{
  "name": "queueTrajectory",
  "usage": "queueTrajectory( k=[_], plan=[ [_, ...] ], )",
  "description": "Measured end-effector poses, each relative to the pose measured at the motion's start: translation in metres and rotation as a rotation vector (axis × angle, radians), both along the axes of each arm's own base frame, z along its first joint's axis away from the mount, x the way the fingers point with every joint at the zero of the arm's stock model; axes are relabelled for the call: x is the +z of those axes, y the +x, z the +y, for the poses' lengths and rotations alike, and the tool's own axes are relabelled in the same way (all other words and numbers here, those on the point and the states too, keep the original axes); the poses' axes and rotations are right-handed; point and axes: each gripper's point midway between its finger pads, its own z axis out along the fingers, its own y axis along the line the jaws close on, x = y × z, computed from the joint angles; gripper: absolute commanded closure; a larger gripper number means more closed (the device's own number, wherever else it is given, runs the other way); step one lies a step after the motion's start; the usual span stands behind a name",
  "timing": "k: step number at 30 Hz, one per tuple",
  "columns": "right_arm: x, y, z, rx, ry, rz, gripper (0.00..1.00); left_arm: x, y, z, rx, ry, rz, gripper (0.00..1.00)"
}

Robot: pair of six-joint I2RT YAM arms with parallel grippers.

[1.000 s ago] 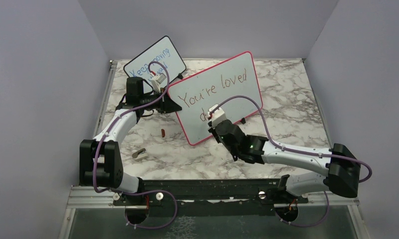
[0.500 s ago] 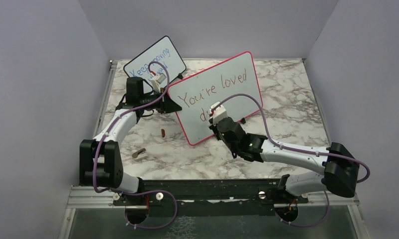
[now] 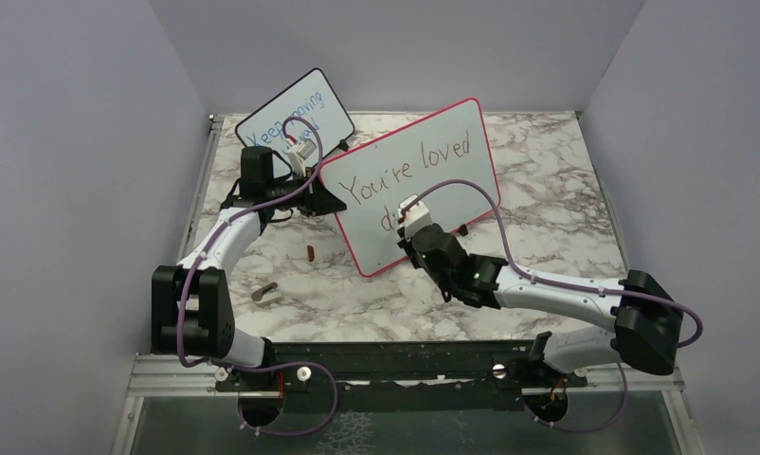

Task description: Write a sentence on the whiteboard

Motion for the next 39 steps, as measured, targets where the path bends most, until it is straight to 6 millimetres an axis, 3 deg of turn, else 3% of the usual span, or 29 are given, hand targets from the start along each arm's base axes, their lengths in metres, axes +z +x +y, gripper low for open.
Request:
queueTrajectory(
  k=[39],
  plan=[
    [-0.003, 0.012, -0.011, -0.048, -0.013, -0.006, 1.00, 0.000, 0.000, 0.000, 0.002, 0.002, 0.000, 1.00]
  ],
)
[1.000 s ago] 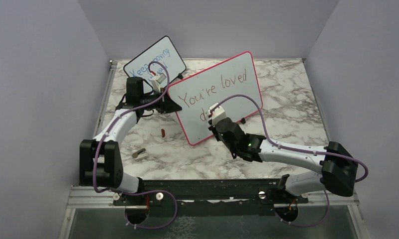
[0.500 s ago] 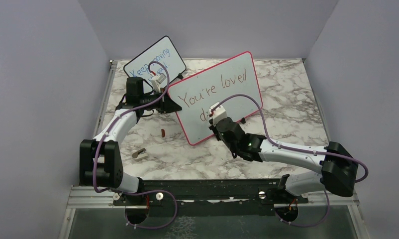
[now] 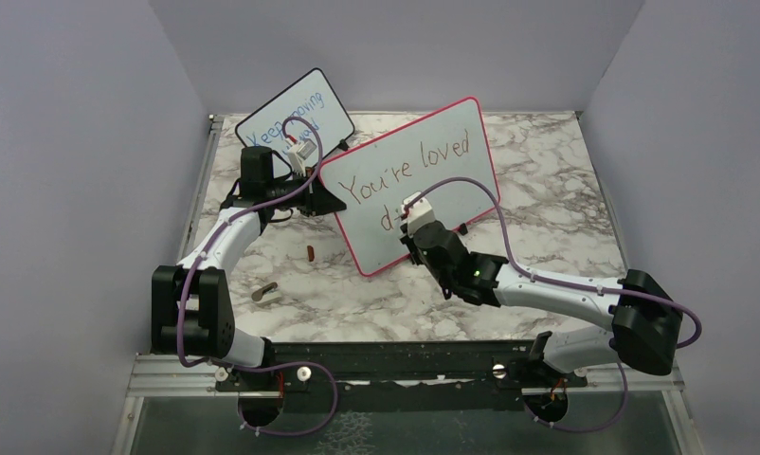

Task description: Write a sentence on the whiteboard

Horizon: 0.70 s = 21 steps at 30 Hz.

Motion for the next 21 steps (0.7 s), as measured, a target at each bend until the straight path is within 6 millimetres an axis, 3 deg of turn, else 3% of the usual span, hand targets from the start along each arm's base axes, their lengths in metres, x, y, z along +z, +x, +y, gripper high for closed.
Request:
queueTrajectory(
  k=[21],
  plan=[
    [0.011, 0.006, 0.004, 0.027, -0.006, -0.039, 0.99, 0.000, 0.000, 0.000, 0.000, 0.000, 0.000, 1.00]
  ],
)
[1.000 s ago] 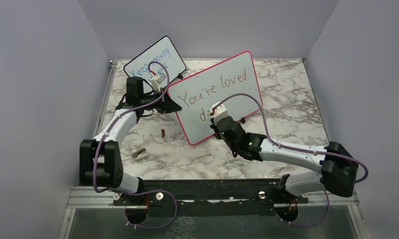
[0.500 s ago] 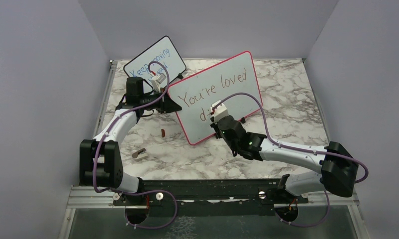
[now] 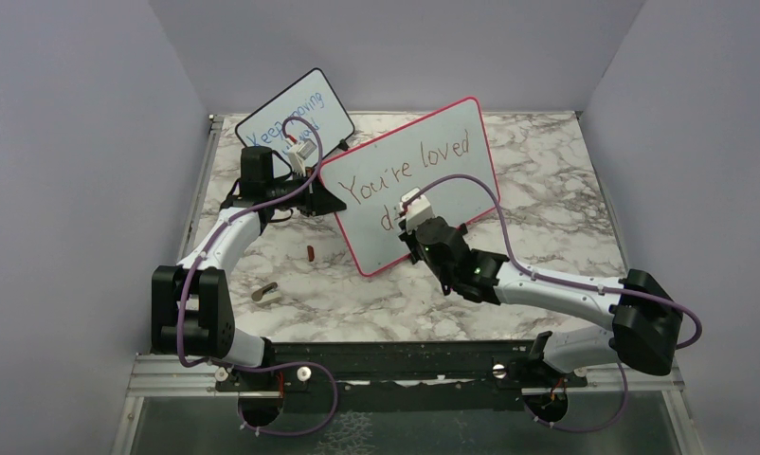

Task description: Write a sentence on the whiteboard

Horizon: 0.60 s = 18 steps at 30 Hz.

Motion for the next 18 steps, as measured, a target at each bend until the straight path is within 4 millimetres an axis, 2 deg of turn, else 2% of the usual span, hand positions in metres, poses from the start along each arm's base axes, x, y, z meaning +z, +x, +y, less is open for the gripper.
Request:
queueTrajectory(
  k=[18],
  plan=[
    [-0.0007, -0.0056, 0.0111, 0.067, 0.014, 0.025, 1.00, 0.0002, 0.0001, 0.0000, 0.000, 0.000, 0.000, 1.00]
  ],
)
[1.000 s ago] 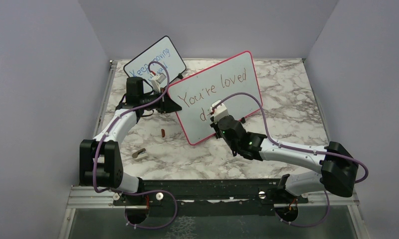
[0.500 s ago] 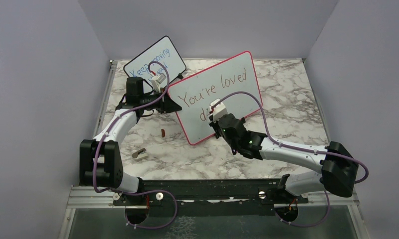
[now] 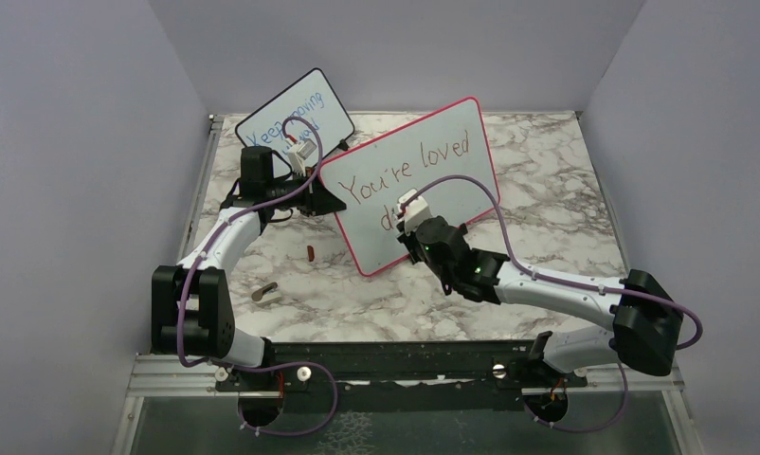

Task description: Write a sentence on the whiteboard

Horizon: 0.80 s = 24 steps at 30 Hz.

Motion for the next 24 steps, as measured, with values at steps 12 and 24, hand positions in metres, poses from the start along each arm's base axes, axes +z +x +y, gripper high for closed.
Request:
queueTrajectory(
  k=[12, 24],
  plan=[
    [-0.010, -0.007, -0.002, 0.014, -0.020, 0.041, 0.99, 0.000, 0.000, 0.000, 0.001, 0.001, 0.001, 1.00],
    [-0.023, -0.010, -0.015, -0.010, -0.073, 0.065, 1.00, -0.001, 0.000, 0.000, 0.001, 0.003, 0.000, 1.00]
  ],
)
